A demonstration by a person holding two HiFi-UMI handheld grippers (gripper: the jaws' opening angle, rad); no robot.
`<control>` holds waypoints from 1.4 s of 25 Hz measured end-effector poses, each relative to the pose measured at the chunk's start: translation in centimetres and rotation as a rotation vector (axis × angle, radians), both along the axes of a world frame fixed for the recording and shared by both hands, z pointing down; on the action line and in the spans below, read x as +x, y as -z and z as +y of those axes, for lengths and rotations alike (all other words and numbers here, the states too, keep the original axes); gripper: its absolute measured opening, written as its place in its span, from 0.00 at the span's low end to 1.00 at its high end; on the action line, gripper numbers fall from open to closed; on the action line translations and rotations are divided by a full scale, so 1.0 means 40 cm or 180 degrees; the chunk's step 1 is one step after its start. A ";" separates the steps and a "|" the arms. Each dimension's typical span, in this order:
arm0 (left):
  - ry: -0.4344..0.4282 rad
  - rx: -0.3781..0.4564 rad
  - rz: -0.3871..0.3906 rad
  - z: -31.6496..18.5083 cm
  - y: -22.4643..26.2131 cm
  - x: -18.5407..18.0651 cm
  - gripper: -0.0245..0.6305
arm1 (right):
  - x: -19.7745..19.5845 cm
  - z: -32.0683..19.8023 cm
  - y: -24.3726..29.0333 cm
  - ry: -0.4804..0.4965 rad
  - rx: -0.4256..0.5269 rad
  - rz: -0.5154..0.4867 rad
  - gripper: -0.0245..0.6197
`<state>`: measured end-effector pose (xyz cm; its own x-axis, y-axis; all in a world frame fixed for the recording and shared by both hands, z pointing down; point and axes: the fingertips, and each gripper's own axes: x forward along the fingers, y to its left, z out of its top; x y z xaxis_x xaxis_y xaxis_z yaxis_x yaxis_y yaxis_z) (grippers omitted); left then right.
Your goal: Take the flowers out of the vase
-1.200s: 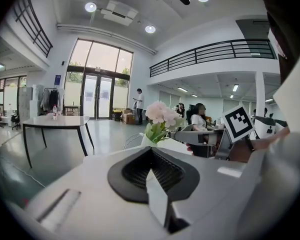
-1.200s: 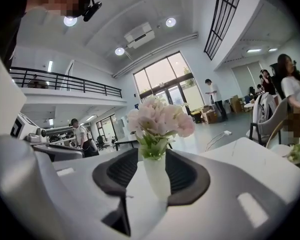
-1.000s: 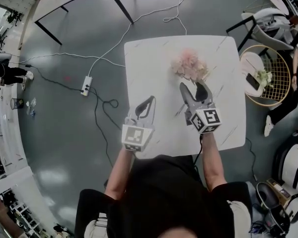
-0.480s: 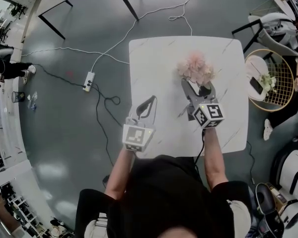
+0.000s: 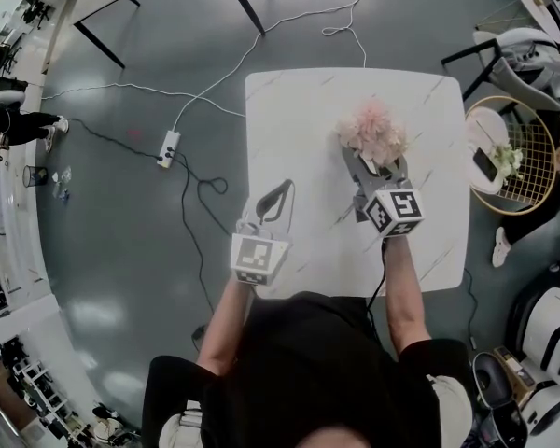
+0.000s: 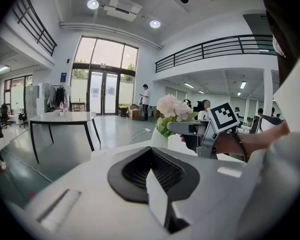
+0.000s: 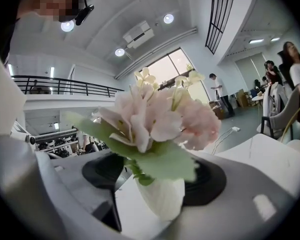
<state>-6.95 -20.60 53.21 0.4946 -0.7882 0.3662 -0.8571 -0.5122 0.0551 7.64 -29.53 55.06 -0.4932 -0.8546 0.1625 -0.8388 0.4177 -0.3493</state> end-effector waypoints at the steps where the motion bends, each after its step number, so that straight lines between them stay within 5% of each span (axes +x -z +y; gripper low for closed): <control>1: 0.0010 0.0014 -0.0004 -0.003 0.002 -0.002 0.05 | -0.003 -0.003 -0.001 0.0026 0.0003 0.0000 0.57; 10: 0.0079 -0.0012 -0.0041 -0.007 -0.009 -0.018 0.05 | -0.017 -0.010 0.000 0.0138 0.0028 0.0023 0.55; 14: 0.0091 -0.0016 -0.0034 -0.002 -0.013 -0.023 0.05 | -0.024 -0.008 0.002 0.0200 0.0026 0.0067 0.50; 22: 0.0087 -0.0015 -0.0047 0.006 -0.008 -0.027 0.05 | -0.008 -0.012 0.011 0.0084 0.0041 0.0218 0.24; 35: 0.0137 0.0042 -0.0051 0.022 0.006 -0.050 0.05 | 0.000 -0.001 0.020 -0.0021 0.0077 0.0234 0.17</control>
<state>-8.93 -19.71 52.97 0.4544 -0.8134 0.3632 -0.8790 -0.4755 0.0348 7.64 -29.59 54.27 -0.4749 -0.8620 0.1774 -0.8646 0.4195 -0.2765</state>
